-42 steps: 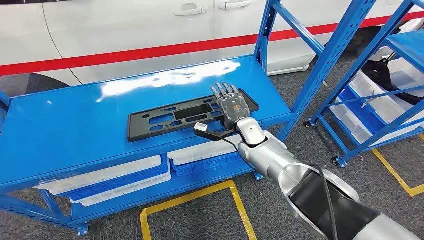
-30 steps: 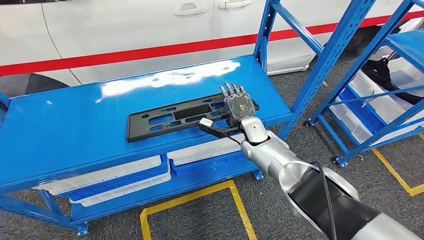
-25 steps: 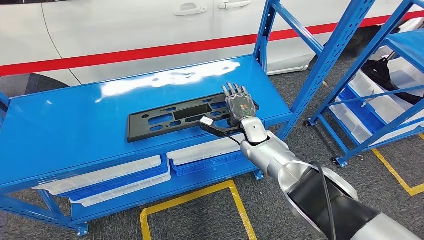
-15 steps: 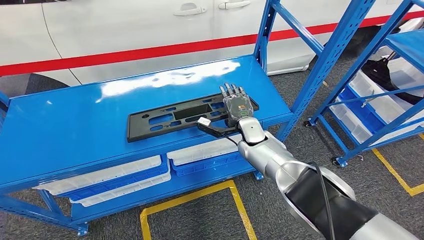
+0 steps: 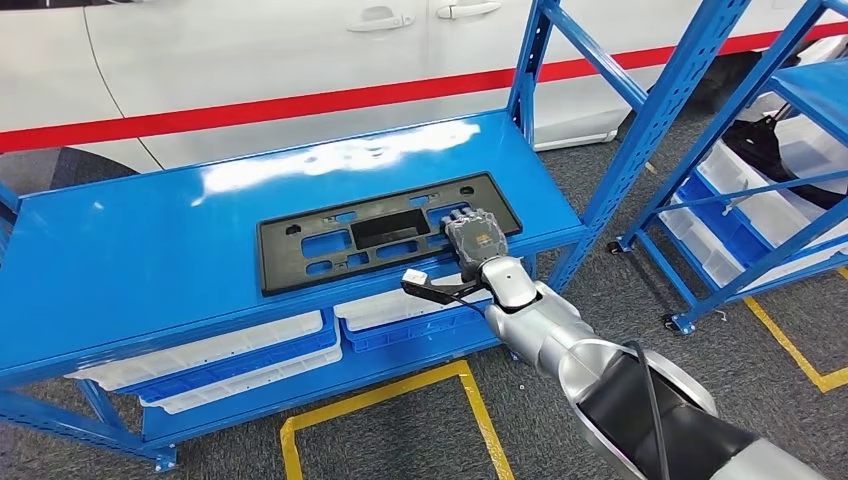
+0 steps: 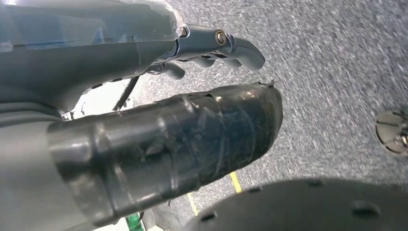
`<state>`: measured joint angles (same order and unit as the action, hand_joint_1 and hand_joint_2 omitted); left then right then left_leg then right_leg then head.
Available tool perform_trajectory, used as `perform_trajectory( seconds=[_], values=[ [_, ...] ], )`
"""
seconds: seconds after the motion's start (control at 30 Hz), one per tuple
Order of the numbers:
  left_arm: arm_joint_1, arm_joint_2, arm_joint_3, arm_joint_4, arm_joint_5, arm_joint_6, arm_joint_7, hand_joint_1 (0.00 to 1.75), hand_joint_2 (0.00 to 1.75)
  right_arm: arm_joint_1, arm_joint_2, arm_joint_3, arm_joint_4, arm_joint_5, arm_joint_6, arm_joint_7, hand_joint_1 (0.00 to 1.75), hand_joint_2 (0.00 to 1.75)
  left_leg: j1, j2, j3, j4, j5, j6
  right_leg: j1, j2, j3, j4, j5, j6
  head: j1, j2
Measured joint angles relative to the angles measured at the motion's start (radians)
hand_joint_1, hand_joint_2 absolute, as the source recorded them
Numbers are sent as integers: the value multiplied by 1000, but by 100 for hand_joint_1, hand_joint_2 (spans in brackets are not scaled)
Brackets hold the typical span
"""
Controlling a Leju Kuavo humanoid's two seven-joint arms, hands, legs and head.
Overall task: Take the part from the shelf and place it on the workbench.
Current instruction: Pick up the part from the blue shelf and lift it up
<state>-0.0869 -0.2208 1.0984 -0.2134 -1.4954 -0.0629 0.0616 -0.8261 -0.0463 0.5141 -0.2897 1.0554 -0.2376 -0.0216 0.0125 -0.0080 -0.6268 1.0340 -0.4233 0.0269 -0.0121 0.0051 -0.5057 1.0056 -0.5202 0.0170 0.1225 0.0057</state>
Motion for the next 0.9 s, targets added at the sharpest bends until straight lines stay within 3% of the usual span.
perform_trajectory(
  seconds=[0.47,0.77,0.9],
  values=[
    [1,-8,-28,1,2,0,-5,0,0,8,-13,0,0,21,17,3,175,175,0,0,4,0,0,0,0,0,5,0,0,0,0,0],
    [2,-3,-5,1,11,-4,-16,0,0,-19,47,1,0,64,60,12,175,175,0,1,4,0,0,0,0,1,4,1,0,0,0,0],
    [3,-2,7,1,17,-6,-24,0,175,-21,61,1,0,67,53,0,175,175,0,0,4,-1,0,0,0,0,4,1,0,0,0,0]
  ],
)
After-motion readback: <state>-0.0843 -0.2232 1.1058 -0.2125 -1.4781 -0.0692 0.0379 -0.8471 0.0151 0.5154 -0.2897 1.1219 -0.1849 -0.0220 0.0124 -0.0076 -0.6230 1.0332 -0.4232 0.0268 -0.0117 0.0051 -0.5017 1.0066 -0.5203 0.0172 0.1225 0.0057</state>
